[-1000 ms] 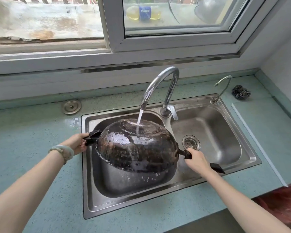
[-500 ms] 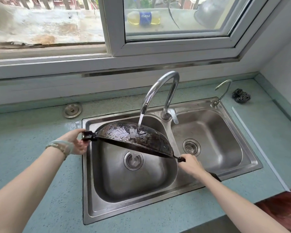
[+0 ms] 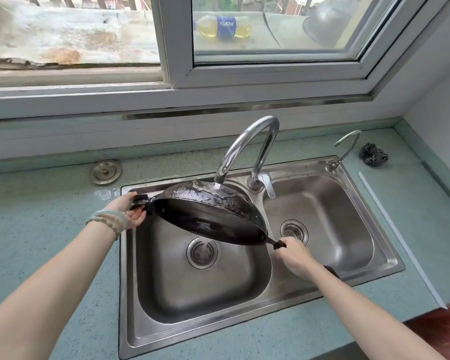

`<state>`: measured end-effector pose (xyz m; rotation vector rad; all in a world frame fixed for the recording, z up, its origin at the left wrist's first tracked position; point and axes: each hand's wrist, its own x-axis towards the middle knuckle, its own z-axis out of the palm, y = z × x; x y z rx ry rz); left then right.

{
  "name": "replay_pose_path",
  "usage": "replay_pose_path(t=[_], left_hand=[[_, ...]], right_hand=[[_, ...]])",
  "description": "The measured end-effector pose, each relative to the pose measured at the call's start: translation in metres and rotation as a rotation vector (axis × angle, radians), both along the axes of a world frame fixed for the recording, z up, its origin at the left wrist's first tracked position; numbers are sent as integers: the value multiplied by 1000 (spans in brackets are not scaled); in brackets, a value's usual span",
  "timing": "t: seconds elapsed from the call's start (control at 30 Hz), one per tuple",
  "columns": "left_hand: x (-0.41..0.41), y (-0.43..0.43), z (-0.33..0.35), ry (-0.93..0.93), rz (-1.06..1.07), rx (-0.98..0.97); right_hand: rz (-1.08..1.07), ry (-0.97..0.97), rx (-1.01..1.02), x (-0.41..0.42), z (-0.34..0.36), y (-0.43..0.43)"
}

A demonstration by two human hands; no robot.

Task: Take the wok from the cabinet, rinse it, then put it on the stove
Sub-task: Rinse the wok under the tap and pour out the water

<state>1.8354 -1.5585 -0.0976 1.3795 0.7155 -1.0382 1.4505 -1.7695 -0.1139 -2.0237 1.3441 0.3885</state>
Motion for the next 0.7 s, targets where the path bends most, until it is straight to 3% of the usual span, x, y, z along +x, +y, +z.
replay_pose_path(t=[0.47,0.7], left_hand=[[-1,-22,12,-23,-40,-20],[4,4,18,20,94,-76]], right_hand=[[-27,26,-2,-9,-16,-5],[66,26,-112,13,-2,-5]])
